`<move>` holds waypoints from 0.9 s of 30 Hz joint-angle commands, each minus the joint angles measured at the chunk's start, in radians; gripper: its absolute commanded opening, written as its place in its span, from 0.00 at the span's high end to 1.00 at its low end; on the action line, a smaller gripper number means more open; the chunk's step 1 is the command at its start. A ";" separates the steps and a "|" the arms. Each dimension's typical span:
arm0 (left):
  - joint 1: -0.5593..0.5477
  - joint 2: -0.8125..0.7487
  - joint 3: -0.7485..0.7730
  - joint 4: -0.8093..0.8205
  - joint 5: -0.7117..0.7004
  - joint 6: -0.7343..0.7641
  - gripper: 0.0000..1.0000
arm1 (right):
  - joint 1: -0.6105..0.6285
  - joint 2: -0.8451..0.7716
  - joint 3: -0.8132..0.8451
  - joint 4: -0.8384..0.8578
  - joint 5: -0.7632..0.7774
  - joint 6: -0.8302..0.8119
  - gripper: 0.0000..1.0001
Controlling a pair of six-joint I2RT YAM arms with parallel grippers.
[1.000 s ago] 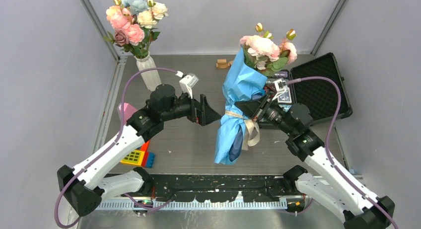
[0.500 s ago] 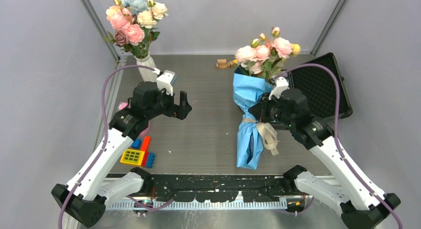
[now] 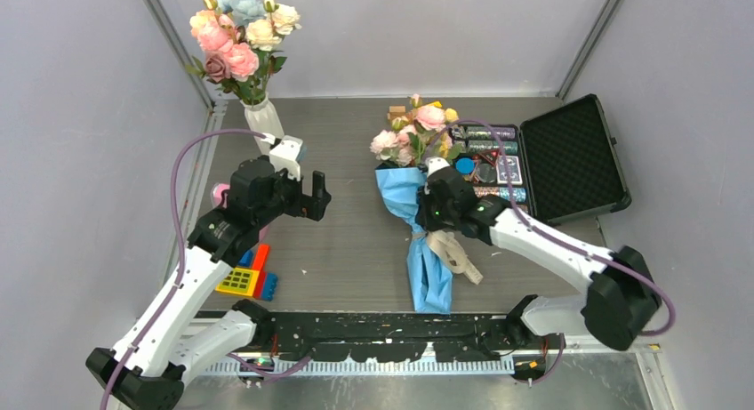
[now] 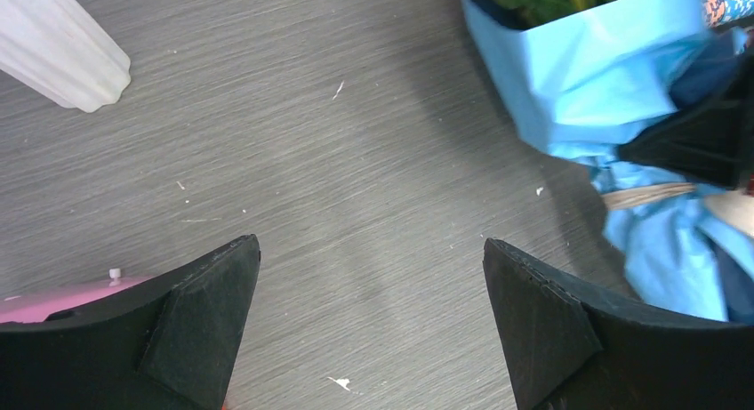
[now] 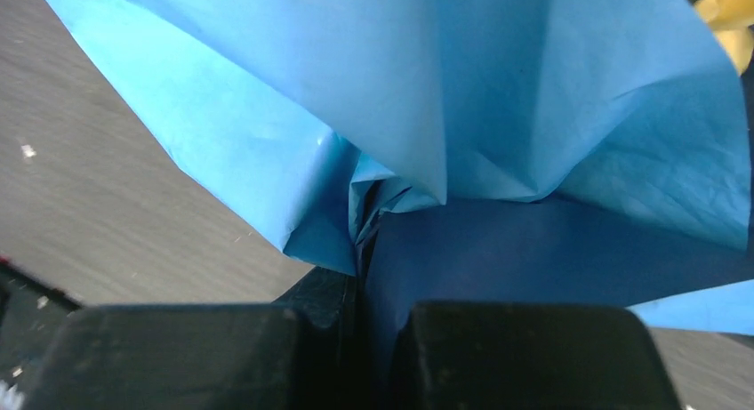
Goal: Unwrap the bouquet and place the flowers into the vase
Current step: Place the fake flower at the center of the board.
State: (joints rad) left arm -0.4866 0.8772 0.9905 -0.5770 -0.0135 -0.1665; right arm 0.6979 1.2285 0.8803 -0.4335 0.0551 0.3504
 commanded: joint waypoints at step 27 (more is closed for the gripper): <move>0.002 0.019 -0.012 0.034 -0.007 0.019 0.02 | 0.146 0.560 0.362 0.194 0.272 0.110 0.62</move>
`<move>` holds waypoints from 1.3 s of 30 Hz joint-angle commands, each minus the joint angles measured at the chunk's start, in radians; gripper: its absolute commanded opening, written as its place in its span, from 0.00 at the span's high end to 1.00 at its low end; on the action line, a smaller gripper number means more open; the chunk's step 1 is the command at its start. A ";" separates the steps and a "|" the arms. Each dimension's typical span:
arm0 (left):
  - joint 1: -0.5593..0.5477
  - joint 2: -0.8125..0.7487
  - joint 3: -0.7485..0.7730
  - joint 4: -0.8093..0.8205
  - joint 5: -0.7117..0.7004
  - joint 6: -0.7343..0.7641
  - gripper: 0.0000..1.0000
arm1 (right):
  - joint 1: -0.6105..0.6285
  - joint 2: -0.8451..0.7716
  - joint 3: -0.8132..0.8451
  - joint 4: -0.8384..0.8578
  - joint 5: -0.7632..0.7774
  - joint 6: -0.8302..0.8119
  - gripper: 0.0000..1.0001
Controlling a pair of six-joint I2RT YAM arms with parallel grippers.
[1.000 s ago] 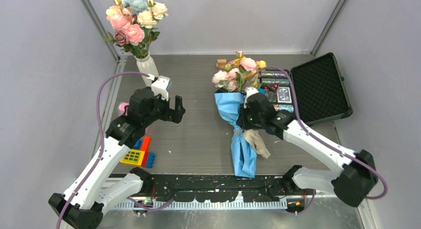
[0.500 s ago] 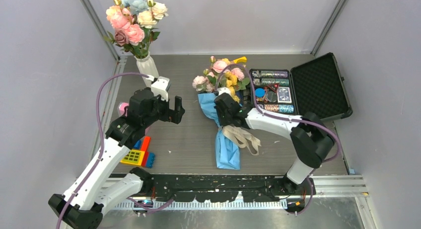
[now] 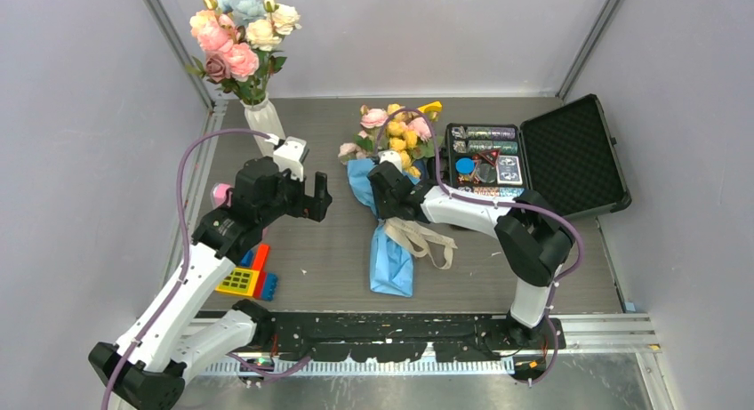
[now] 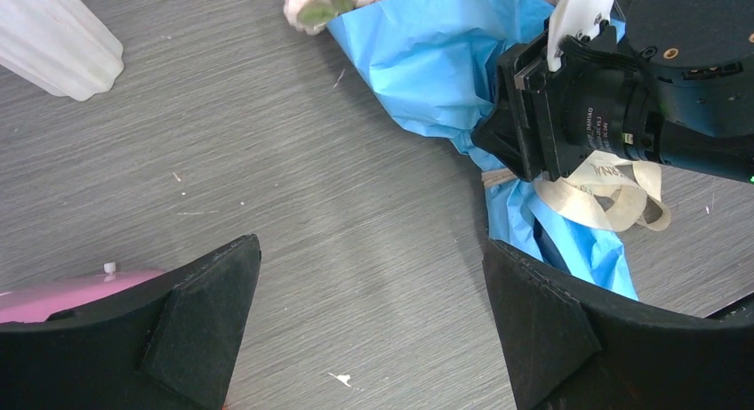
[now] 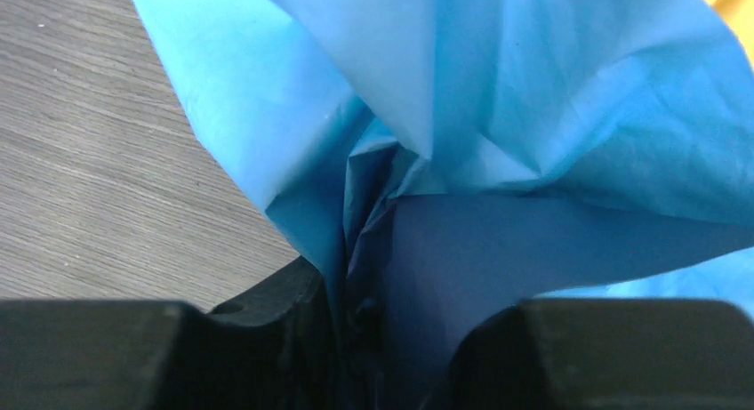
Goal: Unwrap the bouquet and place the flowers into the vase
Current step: Place the fake flower at the center of the board.
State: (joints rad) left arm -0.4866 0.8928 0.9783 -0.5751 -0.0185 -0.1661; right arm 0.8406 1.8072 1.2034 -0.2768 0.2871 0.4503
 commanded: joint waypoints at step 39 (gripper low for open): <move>0.002 0.038 -0.012 0.041 0.047 0.005 0.02 | -0.189 -0.999 -0.669 0.035 -0.523 0.375 0.31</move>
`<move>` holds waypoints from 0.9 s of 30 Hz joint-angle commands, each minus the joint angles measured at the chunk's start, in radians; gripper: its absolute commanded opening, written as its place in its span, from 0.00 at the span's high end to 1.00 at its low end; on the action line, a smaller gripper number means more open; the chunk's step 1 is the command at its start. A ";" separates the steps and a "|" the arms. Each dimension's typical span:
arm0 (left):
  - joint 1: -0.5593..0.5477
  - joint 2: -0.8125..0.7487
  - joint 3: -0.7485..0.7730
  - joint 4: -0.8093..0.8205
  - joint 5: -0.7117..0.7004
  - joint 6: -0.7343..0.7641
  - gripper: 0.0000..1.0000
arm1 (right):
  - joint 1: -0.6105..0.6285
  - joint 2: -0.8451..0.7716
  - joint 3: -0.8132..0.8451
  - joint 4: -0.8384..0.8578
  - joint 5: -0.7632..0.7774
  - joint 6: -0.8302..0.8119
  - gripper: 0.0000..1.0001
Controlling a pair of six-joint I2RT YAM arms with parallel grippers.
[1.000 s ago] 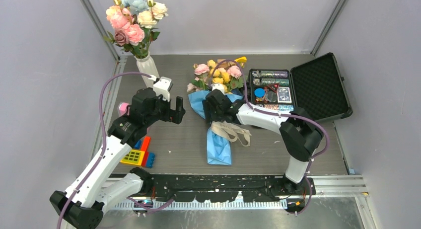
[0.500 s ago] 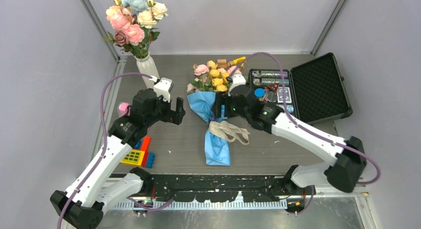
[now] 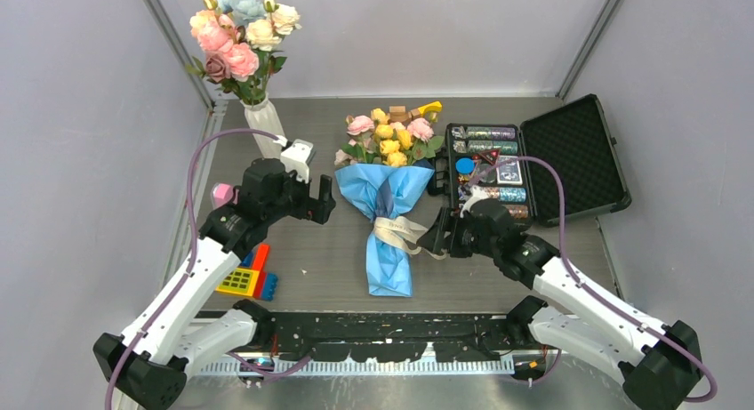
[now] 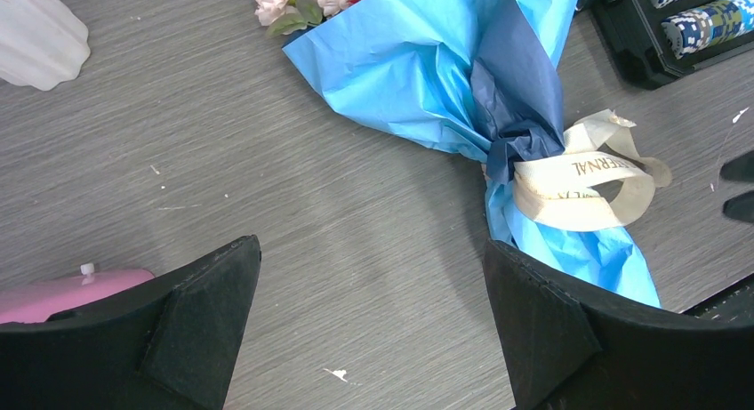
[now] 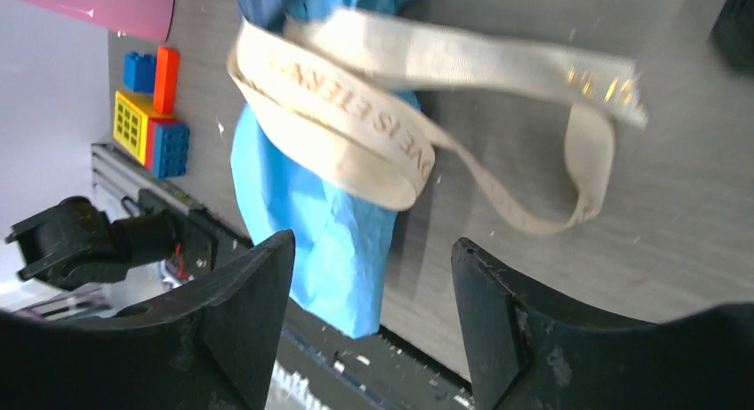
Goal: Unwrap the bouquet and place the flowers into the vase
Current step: Place the fake flower at the center of the board, then untie the ribbon from the wrapping paper.
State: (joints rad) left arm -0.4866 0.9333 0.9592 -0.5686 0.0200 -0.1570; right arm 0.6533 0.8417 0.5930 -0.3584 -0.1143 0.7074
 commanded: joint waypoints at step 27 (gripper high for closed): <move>0.002 0.013 0.012 0.030 0.030 -0.004 0.02 | 0.000 0.210 -0.192 0.458 -0.077 0.229 0.66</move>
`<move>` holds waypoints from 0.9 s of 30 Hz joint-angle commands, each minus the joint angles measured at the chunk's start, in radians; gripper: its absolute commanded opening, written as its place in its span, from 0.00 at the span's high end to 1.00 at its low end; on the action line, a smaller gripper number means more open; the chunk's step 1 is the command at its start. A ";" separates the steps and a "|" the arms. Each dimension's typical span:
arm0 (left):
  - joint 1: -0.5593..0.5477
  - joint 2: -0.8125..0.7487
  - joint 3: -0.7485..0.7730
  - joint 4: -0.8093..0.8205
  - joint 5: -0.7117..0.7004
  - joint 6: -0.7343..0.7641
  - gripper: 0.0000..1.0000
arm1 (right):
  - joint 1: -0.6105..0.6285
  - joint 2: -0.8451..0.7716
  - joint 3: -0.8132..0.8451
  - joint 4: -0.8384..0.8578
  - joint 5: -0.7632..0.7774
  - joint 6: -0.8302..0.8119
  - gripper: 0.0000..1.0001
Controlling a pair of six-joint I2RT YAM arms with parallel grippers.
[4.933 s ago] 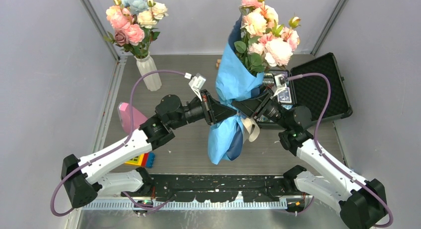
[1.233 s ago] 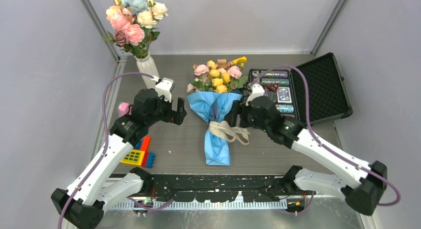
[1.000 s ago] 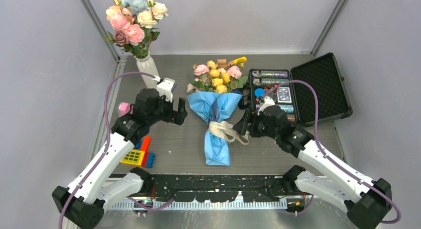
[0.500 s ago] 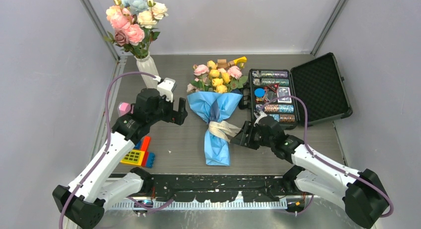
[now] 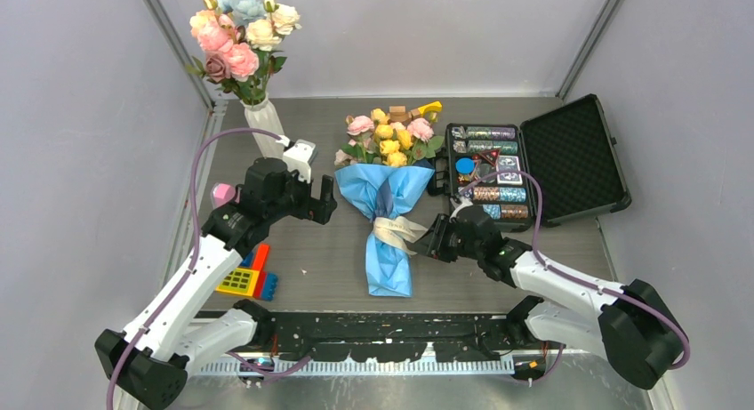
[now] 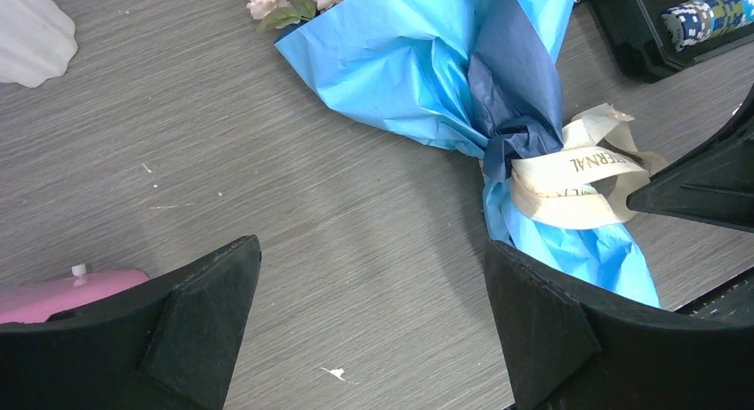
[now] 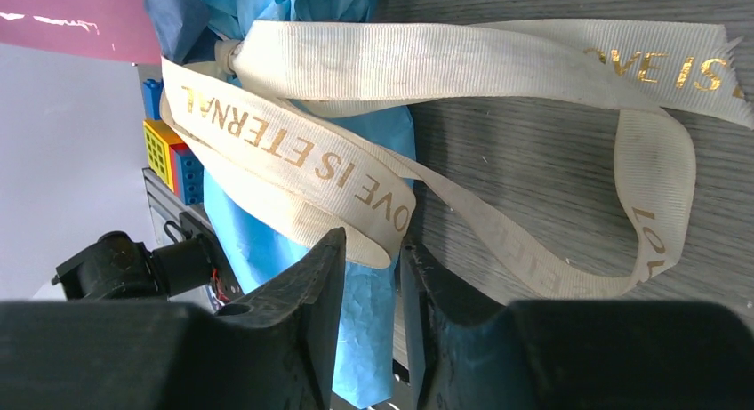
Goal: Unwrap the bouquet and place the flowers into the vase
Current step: Untie the ribbon from the wrapping paper.
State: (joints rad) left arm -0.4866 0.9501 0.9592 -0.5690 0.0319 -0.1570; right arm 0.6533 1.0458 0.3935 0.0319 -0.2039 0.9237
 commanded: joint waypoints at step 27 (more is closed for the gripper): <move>0.002 -0.077 -0.004 0.041 -0.022 -0.014 0.02 | 0.180 0.216 0.397 0.125 0.025 -0.221 1.00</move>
State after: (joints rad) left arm -0.4866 0.9085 0.9592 -0.5686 0.0353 -0.1574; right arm 0.7887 1.1522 0.7181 0.0380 -0.1818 0.7452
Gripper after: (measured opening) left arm 0.985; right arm 0.017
